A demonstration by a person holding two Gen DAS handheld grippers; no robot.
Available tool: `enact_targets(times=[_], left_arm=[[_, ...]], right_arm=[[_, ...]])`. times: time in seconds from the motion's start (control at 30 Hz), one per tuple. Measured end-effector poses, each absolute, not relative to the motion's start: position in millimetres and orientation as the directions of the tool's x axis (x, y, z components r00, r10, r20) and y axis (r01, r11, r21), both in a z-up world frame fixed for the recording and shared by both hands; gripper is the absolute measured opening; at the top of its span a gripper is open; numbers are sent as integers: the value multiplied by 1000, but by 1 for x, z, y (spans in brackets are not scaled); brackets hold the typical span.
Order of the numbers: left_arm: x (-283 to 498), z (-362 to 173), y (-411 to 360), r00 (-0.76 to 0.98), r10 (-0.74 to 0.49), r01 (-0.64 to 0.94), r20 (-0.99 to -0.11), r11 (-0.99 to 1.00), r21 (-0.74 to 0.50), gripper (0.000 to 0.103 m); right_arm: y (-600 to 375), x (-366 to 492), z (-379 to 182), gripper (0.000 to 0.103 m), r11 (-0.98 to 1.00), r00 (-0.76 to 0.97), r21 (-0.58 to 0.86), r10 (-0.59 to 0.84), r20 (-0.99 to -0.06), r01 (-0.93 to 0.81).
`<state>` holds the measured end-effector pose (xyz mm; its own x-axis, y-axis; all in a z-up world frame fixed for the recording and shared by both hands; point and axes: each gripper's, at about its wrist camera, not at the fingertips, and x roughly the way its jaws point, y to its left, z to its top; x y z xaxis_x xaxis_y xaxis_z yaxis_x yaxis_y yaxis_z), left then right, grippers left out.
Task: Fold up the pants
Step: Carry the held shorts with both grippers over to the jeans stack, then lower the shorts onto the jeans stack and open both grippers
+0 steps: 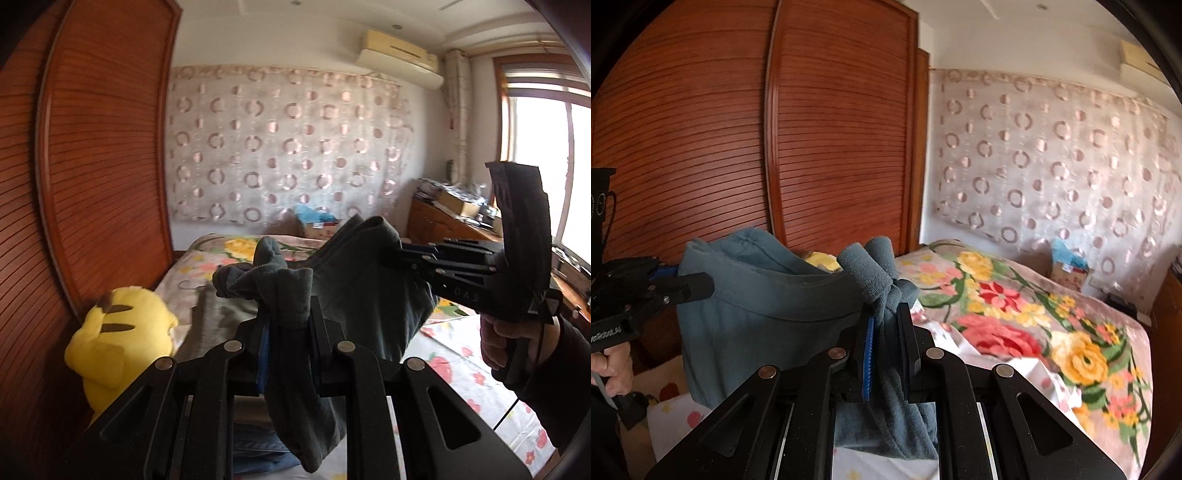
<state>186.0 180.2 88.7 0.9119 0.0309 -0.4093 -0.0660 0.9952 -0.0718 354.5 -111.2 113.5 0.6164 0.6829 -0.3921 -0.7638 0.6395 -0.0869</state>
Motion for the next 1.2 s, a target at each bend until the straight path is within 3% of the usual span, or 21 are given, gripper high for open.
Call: enact_targets(times=[0.43, 0.77, 0.93, 1.0, 1.13, 1.2], left_arm=[[192, 45, 229, 881, 92, -187, -463, 968, -165, 19], [188, 29, 244, 873, 116, -236, -474, 950, -202, 19], [195, 12, 251, 837, 119, -264, -535, 943, -203, 19], [194, 9, 253, 832, 119, -270, -542, 940, -208, 19], [190, 12, 254, 828, 113, -271, -549, 938, -216, 23], [186, 15, 253, 827, 122, -277, -549, 938, -207, 32]], right_arm=[[-29, 423, 106, 11, 555, 559, -164, 684, -469, -816], [5, 435, 100, 11, 497, 511, -165, 719, -472, -852], [10, 455, 84, 11, 532, 500, -116, 668, -551, -839], [9, 461, 85, 16, 537, 487, -88, 669, -561, -839], [-4, 461, 97, 36, 556, 505, -82, 671, -544, -827], [-12, 455, 103, 37, 569, 520, -80, 676, -521, -819]])
